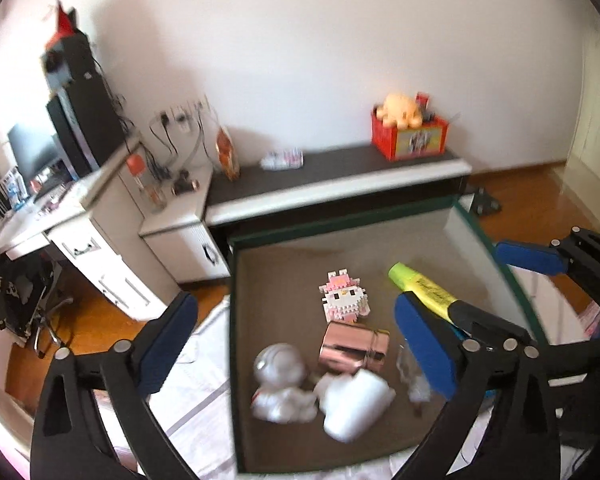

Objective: Organize rigid objects
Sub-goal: 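Lower the figure and highlighter into the pink box and open both grippers, then move both tools back toward the objects left on the table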

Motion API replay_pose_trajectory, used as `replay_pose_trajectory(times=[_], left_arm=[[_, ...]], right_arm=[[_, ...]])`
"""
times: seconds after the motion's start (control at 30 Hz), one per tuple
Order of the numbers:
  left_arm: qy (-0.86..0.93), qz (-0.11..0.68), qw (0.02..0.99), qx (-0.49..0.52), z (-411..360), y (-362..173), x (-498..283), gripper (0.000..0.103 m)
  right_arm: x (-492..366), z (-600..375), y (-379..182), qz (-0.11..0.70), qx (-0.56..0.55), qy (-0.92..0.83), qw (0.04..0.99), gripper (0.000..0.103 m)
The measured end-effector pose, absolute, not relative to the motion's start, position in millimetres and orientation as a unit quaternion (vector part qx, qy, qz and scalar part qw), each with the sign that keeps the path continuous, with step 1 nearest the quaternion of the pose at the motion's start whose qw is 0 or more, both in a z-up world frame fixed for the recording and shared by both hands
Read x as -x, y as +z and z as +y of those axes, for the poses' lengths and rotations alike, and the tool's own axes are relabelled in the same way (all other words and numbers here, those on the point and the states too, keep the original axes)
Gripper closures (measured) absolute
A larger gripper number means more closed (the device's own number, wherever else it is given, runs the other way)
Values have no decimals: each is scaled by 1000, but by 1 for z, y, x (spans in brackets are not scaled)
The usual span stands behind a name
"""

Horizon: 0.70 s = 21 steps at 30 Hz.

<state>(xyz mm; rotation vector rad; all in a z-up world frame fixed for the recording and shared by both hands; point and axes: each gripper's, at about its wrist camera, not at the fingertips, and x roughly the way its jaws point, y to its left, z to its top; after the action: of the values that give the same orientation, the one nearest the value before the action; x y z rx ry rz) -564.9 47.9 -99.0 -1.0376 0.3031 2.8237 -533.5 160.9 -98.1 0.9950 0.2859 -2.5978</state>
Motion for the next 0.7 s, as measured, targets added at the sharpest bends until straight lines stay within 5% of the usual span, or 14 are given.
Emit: replay_pose_trajectory(times=[0.13, 0.47, 0.57, 0.7], left_arm=[[950, 96, 65, 289, 37, -69, 501, 0], [972, 84, 74, 206, 5, -37, 352, 0], [981, 69, 44, 176, -5, -32, 309, 0], [986, 41, 36, 156, -19, -34, 260, 0]], right_arm=[[477, 158, -64, 99, -298, -933, 175, 25], [336, 173, -21, 76, -212, -958, 176, 16], [293, 176, -15, 78, -185, -966, 161, 1], [240, 174, -10, 82, -143, -977, 138, 0]])
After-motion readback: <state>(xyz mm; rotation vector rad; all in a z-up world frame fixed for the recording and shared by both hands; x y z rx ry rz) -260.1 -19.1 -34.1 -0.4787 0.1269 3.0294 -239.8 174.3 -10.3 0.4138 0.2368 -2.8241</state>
